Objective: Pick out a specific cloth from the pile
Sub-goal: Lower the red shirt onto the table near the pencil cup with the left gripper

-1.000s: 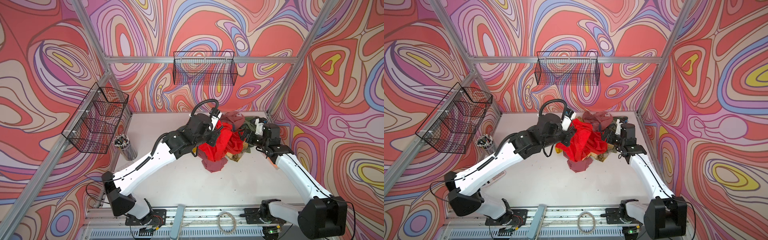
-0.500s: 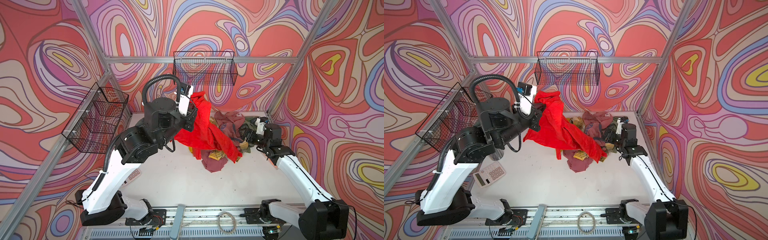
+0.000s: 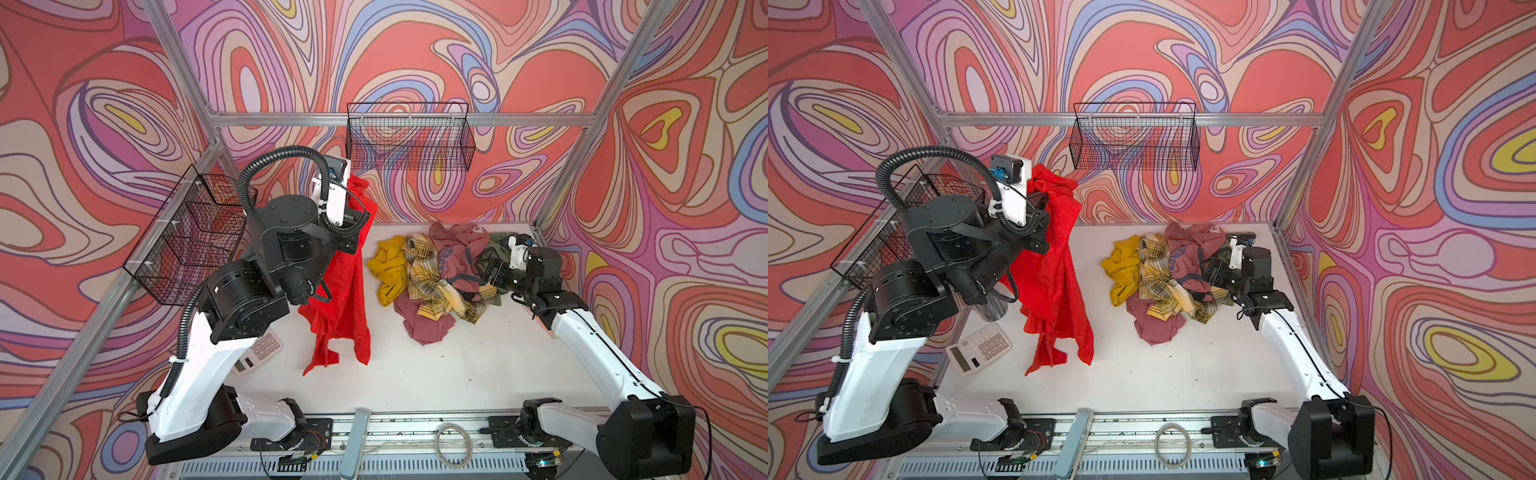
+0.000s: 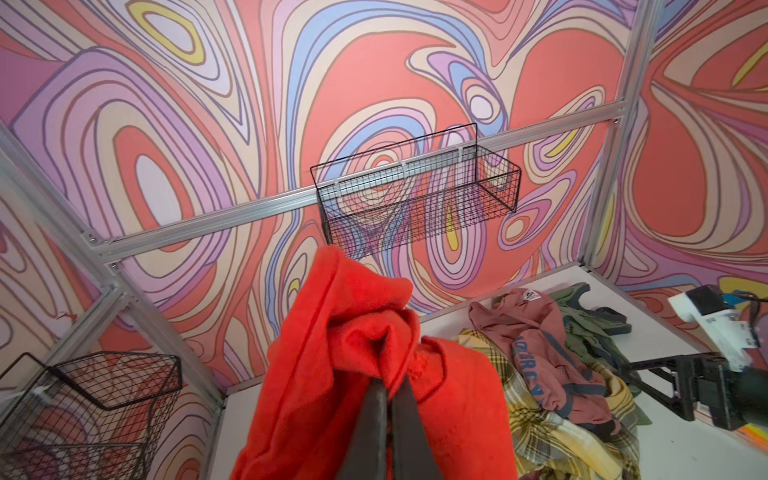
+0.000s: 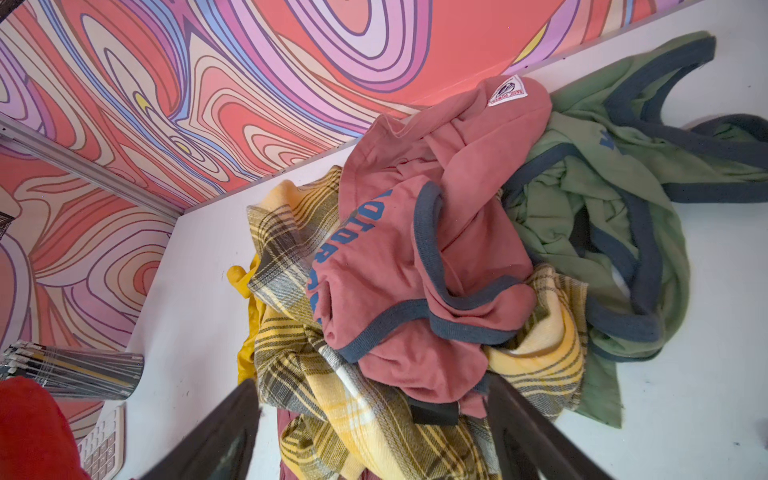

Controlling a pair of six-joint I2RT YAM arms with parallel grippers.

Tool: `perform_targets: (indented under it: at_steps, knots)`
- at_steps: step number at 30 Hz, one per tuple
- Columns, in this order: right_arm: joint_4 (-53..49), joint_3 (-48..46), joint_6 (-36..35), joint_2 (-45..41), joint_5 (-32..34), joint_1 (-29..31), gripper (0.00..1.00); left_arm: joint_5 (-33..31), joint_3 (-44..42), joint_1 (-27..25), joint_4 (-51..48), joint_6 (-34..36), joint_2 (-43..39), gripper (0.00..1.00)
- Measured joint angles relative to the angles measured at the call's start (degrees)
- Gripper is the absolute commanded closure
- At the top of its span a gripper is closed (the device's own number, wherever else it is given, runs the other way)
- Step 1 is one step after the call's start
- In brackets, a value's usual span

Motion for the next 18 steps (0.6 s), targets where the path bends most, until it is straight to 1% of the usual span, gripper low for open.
perform_targets:
  at_steps: [3, 5, 8, 10, 18]
  knots:
    - [0.0, 0.0, 0.0, 0.5, -0.6, 0.0, 0.14, -3.0, -2.7, 1.0, -0.3, 0.4, -1.4, 1.0]
    - [0.0, 0.0, 0.0, 0.6, -1.0, 0.0, 0.15, -3.5, -5.5, 2.7, -0.5, 0.3, -2.6, 1.0]
    - [0.0, 0.0, 0.0, 0.7, -1.5, 0.0, 0.16, -3.0, -9.7, 7.6, -1.3, -0.4, -3.9, 1.0]
    - [0.0, 0.0, 0.0, 0.7, -1.7, 0.0, 0.17, -2.9, -11.5, 9.7, -1.4, -0.7, -4.0, 1.0]
    - [-0.1, -0.4, 0.0, 0.6, -1.9, 0.0, 0.19, -0.7, -17.1, 14.1, -1.7, -3.0, -3.7, 1.0]
